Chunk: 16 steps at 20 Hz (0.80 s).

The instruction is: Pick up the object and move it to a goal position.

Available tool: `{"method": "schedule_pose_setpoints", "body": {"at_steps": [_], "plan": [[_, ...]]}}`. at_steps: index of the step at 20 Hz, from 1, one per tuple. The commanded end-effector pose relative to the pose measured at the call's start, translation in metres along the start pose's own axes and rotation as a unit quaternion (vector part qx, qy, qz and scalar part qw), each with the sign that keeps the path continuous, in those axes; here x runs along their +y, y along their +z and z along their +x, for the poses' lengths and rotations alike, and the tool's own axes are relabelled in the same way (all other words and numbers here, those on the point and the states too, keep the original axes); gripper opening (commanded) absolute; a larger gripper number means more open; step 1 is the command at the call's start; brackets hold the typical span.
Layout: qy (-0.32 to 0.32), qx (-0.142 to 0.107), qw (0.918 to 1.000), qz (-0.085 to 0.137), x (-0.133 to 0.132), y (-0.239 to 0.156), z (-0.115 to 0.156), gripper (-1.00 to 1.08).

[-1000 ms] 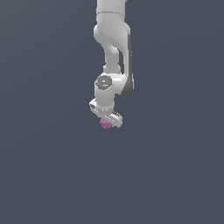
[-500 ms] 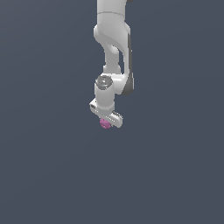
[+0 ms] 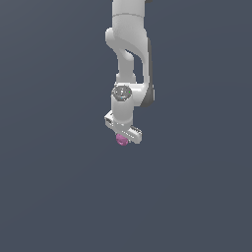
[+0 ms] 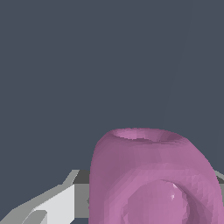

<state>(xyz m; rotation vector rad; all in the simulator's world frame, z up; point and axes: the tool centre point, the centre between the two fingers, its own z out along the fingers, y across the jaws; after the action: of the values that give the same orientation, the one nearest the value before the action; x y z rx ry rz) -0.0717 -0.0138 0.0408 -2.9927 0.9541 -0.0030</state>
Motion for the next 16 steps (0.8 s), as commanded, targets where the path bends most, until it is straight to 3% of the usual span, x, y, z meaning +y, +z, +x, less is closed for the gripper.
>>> {"method": "schedule_pose_setpoints", "body": {"at_steps": [1,16], "plan": [[-0.001,0.000,1.0000,0.000,-0.014,0.000,-0.007,-1.00],[-0.001,-0.001,1.0000,0.000,-0.149,0.000,-0.068,-1.00]]}}
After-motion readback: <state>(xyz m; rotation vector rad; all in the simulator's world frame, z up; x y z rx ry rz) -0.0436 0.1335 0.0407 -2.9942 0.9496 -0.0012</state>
